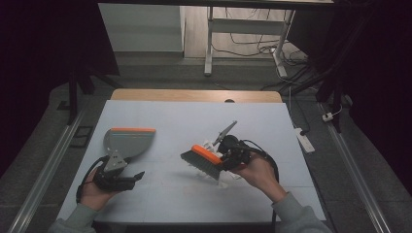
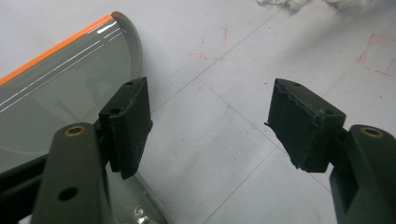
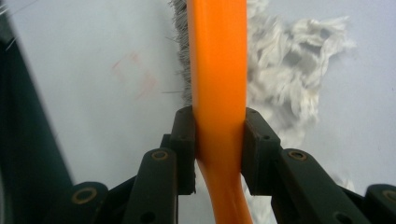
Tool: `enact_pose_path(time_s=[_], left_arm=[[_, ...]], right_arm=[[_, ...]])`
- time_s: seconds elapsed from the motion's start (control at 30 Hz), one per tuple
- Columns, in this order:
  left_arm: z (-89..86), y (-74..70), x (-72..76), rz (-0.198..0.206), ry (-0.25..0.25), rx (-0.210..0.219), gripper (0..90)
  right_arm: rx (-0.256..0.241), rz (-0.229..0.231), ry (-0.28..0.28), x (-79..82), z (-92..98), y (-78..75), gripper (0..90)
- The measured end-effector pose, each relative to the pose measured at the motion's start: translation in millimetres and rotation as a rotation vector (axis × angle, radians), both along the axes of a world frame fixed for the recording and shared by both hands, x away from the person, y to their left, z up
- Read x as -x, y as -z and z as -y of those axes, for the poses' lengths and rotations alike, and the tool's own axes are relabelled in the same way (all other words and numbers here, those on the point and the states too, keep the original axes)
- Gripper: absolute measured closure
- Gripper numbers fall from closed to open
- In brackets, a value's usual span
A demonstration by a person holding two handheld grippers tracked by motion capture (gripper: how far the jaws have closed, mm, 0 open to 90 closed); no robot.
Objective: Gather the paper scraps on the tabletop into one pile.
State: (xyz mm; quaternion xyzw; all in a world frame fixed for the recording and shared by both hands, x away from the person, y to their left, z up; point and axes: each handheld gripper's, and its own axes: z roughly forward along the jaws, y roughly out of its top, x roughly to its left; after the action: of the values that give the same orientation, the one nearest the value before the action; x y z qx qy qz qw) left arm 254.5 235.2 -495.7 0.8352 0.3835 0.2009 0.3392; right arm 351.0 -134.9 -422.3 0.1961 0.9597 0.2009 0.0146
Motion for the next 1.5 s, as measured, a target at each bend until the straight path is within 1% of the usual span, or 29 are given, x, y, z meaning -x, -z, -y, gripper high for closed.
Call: enact_pose_path(time_s=[0.03, 0.07, 0.1, 0.17, 0.2, 0.23, 0.3, 0.37, 0.4, 0.47, 0.53, 0.57, 0.6, 0.63, 0.73, 0.8, 0.83, 0.87, 0.9, 1.0, 1.03, 1.07, 1.13, 1.23, 1.3, 1.4, 1.5], left_arm=[[0.4, 0.1, 0.0, -0.001, 0.0, -0.001, 30.5], [0.8, 0.1, 0.1, -0.001, -0.001, -0.003, 30.5], [1.1, 0.1, 0.0, -0.001, -0.001, -0.004, 30.5], [1.3, 0.0, 0.0, -0.001, 0.0, -0.006, 30.5], [1.3, 0.1, -0.1, -0.001, -0.001, -0.006, 30.5], [1.3, 0.1, -0.2, -0.001, -0.002, -0.006, 30.5], [1.4, 0.2, -0.5, 0.0, -0.002, -0.006, 30.5], [1.5, 0.2, -0.6, 0.0, -0.002, -0.006, 30.5], [1.5, 0.2, -0.5, 0.001, -0.003, -0.007, 30.5], [1.3, 0.1, -0.2, 0.003, -0.006, -0.007, 30.5], [0.9, 0.2, -0.1, 0.004, -0.009, -0.006, 30.5], [0.7, 0.2, -0.1, 0.004, -0.009, -0.005, 30.5], [0.5, 0.2, -0.2, 0.004, -0.009, -0.005, 30.6], [0.5, 0.4, -0.3, 0.004, -0.009, -0.006, 30.6], [0.8, 0.8, -0.3, 0.002, -0.007, -0.009, 30.6], [0.5, 0.6, -0.1, 0.004, -0.008, -0.008, 30.6], [0.2, 0.4, 0.1, 0.005, -0.008, -0.008, 30.6], [0.1, 0.5, 0.1, 0.005, -0.007, -0.005, 30.6], [0.0, 0.5, 0.1, 0.005, -0.007, -0.004, 30.6], [0.1, 0.5, 0.2, 0.005, -0.005, -0.006, 30.6], [0.4, 0.5, 0.2, 0.004, -0.006, -0.007, 30.6], [0.8, 0.6, 0.1, 0.003, -0.005, -0.008, 30.6], [1.3, 0.6, 0.2, 0.003, -0.004, -0.009, 30.6], [1.4, 0.5, 0.5, 0.005, -0.005, -0.01, 30.6], [1.1, 0.5, 0.3, 0.004, -0.007, -0.009, 30.6], [1.1, 0.4, 0.4, 0.005, -0.009, -0.01, 30.6], [1.8, 0.5, 0.5, 0.004, -0.008, -0.013, 30.6]], right_arm=[[0.001, -0.002, -0.008, 3.1, 3.9, -1.4, 69.1], [0.013, -0.004, -0.024, 6.3, 7.4, -2.2, 69.2], [0.025, -0.019, -0.038, 9.9, 10.1, -1.9, 69.2], [0.044, -0.054, -0.082, 16.0, 13.9, 2.4, 69.2], [0.065, -0.072, -0.105, 19.0, 14.7, 5.8, 69.2], [0.091, -0.079, -0.124, 21.7, 15.0, 9.8, 69.2], [0.139, -0.08, -0.155, 25.6, 13.5, 18.2, 69.2], [0.175, -0.068, -0.168, 26.5, 9.6, 24.8, 69.2], [0.186, -0.046, -0.18, 25.0, 7.4, 26.3, 69.2], [0.198, -0.034, -0.186, 20.1, 1.7, 27.0, 69.2], [0.218, -0.001, -0.188, 13.8, -4.3, 27.6, 69.2], [0.222, 0.004, -0.191, 9.1, -6.8, 28.1, 69.1], [0.221, 0.009, -0.191, 4.6, -8.8, 28.4, 69.1], [0.218, 0.027, -0.185, 0.4, -10.5, 28.6, 69.2], [0.216, 0.055, -0.161, -10.8, -13.4, 27.6, 69.2], [0.202, 0.081, -0.141, -15.1, -13.1, 26.8, 69.2], [0.197, 0.087, -0.138, -16.4, -12.3, 26.1, 69.2], [0.183, 0.092, -0.128, -15.8, -11.2, 25.6, 69.2], [0.163, 0.085, -0.117, -14.7, -9.5, 24.1, 69.2], [0.081, 0.071, -0.078, -8.1, 1.9, 15.0, 69.1], [0.053, 0.075, -0.055, -6.2, 7.5, 10.8, 69.1], [0.037, 0.079, -0.023, -4.9, 14.2, 6.2, 69.1], [0.029, 0.091, 0.04, -3.6, 29.2, -1.5, 69.1], [0.039, 0.093, 0.142, -4.3, 52.6, -8.1, 69.1], [0.045, 0.079, 0.204, -5.5, 66.1, -8.0, 69.1], [0.076, 0.067, 0.286, -8.0, 82.5, -5.1, 69.1], [0.067, 0.033, 0.375, -10.0, 96.5, -3.0, 69.1]])
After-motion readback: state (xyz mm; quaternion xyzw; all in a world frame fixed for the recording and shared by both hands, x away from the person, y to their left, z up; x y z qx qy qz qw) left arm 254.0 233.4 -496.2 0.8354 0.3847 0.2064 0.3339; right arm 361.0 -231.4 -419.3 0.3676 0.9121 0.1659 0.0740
